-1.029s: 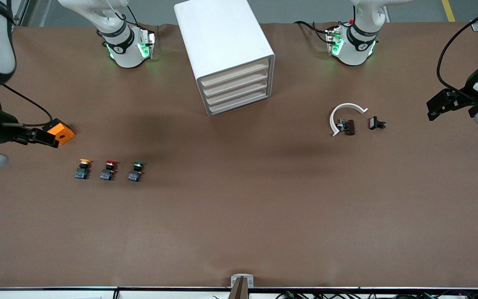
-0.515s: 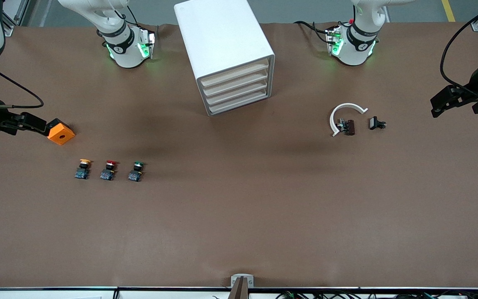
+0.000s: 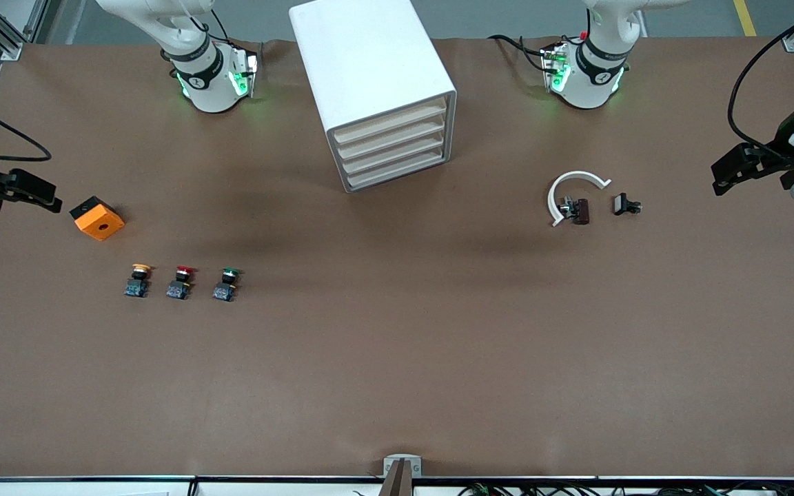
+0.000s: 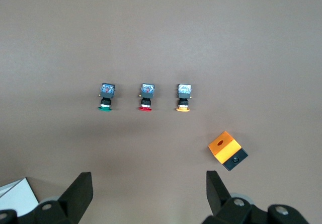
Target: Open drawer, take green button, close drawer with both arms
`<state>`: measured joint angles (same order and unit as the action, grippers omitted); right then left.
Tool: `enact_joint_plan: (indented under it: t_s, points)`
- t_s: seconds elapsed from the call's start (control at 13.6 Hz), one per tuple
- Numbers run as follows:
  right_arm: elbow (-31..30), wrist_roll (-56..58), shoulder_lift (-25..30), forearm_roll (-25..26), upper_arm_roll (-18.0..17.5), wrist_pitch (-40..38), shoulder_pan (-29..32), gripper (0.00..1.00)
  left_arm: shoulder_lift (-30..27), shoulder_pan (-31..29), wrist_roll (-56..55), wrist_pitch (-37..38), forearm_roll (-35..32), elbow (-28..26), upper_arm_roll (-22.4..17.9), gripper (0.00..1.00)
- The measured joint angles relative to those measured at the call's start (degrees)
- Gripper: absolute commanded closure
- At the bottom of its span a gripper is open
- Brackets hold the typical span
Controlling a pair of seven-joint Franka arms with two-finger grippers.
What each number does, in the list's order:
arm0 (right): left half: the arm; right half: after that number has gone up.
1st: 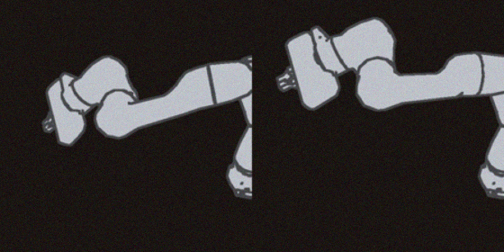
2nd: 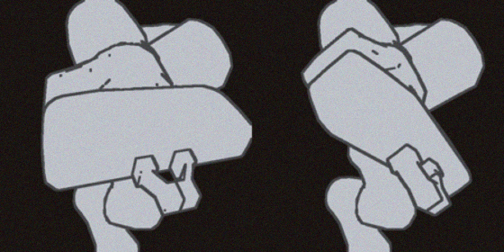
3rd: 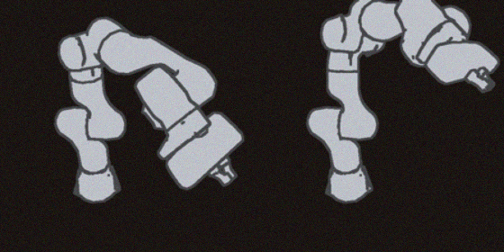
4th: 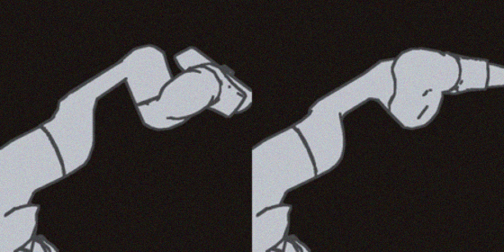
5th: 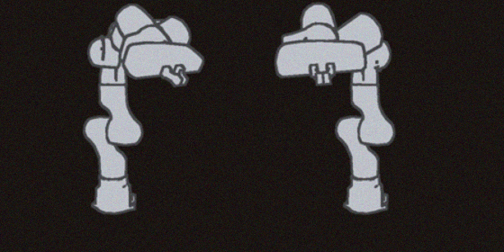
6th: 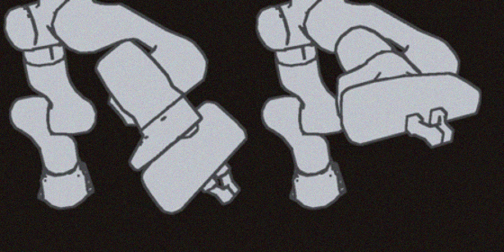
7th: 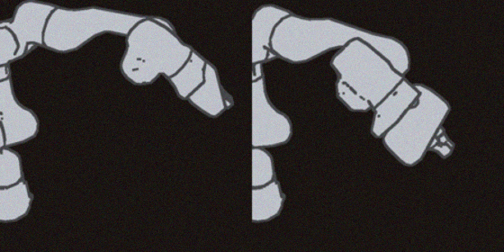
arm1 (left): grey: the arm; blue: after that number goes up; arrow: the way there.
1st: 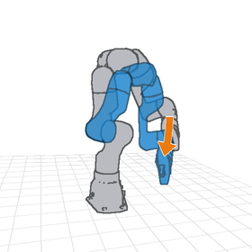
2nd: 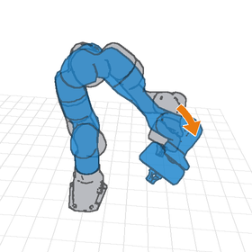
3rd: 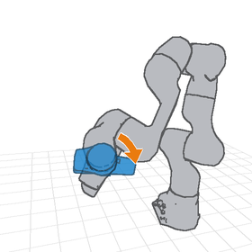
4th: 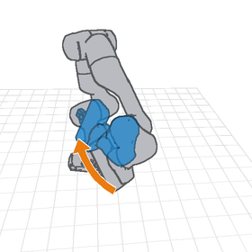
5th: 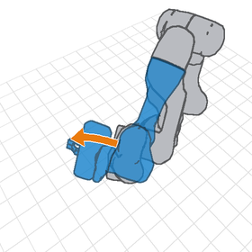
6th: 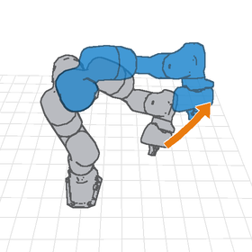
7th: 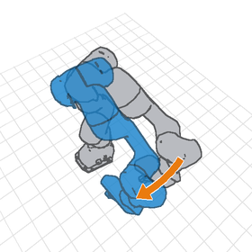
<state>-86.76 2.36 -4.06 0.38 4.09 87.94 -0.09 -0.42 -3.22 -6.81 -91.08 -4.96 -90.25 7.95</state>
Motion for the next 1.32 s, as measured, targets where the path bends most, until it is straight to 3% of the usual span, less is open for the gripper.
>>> enact_joint_plan:
  t_s: [0.59, 1.32]
  points:
    - [0.36, 0.00, 2.01, 0.00, -0.34, -2.31, 0.00, 0.00, -0.56, 0.16, 0.00, 1.44, 3.60, -1.89, 0.03, 0.00]
    - [-6.03, -0.02, 7.21, -1.27, 0.16, -2.01, 2.54, 0.00, -1.99, 0.16, 0.00, 2.43, 3.74, -1.92, 0.03, 0.00]
